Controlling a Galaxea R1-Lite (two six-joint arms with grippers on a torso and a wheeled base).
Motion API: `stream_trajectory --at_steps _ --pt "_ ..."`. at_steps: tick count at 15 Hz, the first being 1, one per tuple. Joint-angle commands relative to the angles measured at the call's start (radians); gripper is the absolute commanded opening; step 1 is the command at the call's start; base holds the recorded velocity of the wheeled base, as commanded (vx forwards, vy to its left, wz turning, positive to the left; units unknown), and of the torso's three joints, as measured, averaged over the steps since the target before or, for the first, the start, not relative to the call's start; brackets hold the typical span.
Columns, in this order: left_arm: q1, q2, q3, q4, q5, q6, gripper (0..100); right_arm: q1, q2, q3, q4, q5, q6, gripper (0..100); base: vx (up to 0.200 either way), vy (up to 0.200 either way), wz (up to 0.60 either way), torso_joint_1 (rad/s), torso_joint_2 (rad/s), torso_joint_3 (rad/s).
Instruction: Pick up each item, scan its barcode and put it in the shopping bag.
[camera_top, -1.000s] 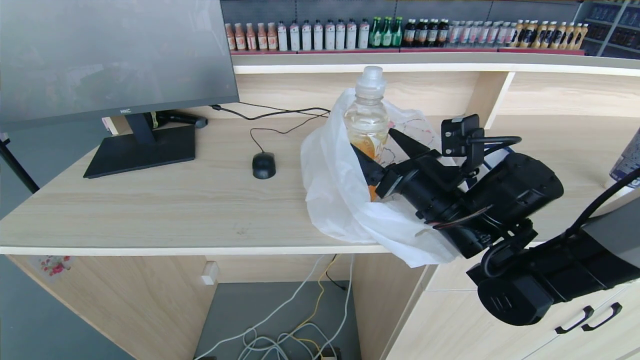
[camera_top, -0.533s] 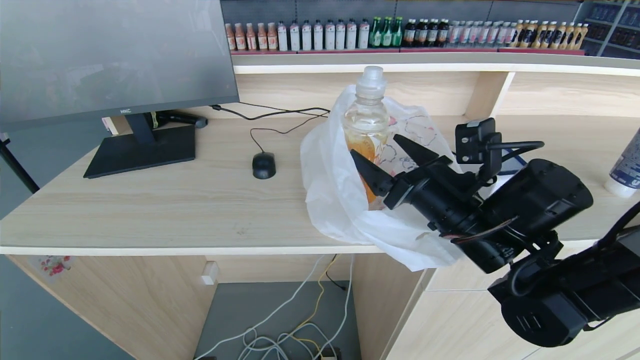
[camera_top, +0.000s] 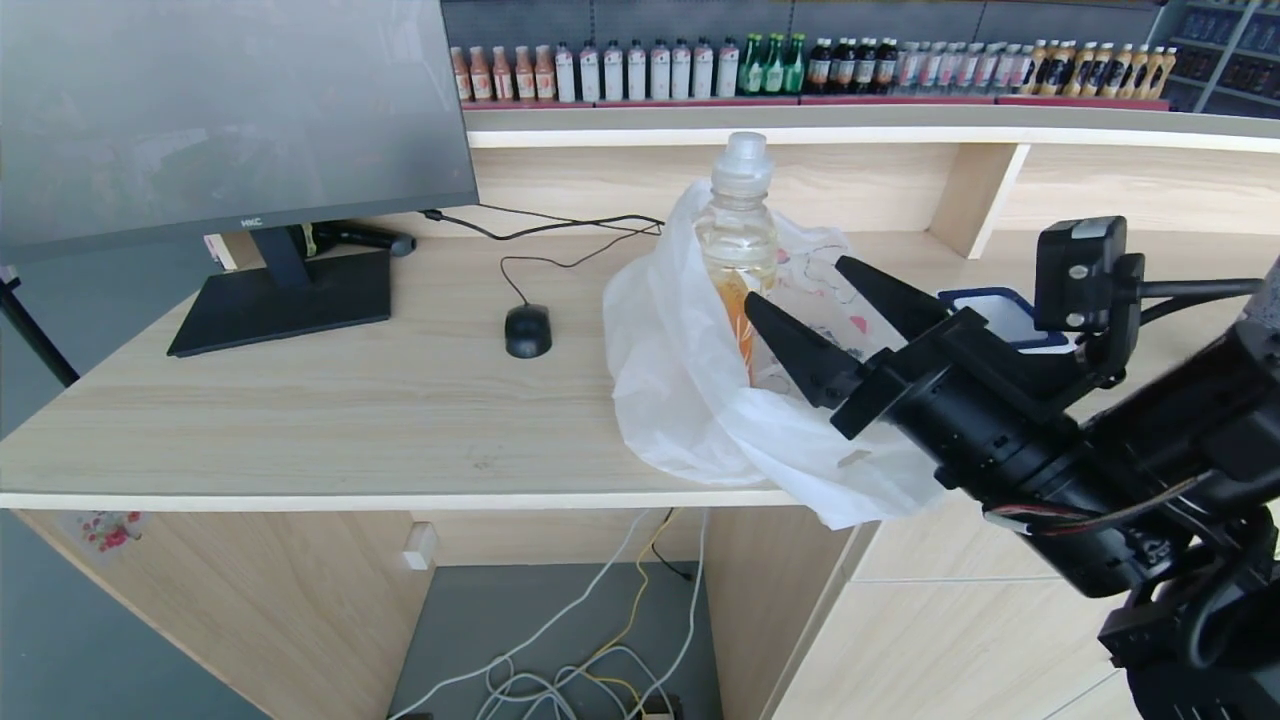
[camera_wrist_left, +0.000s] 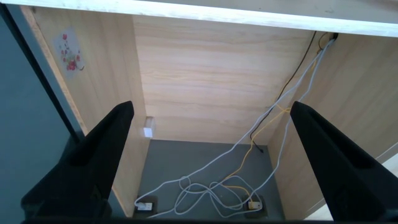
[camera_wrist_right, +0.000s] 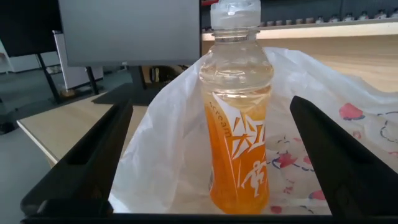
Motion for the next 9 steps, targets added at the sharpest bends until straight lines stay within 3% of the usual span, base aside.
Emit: stream_trajectory --at_steps 1,6,9 --pt "0.001 0.0 0.0 0.0 0.0 -0.003 100 0.0 -0.081 0.033 -0.001 0.0 0.001 100 0.0 0.0 0.0 0.0 0.0 0.0" --pt "0.001 0.0 0.0 0.0 0.0 -0.001 100 0.0 -0.115 0.034 -0.001 0.0 0.001 100 0.0 0.0 0.0 0.0 0.0 0.0" --pt "0.001 0.0 0.0 0.0 0.0 -0.003 100 0.0 -0.118 0.033 -0.001 0.0 0.001 100 -0.2 0.0 0.0 0.002 0.0 0.004"
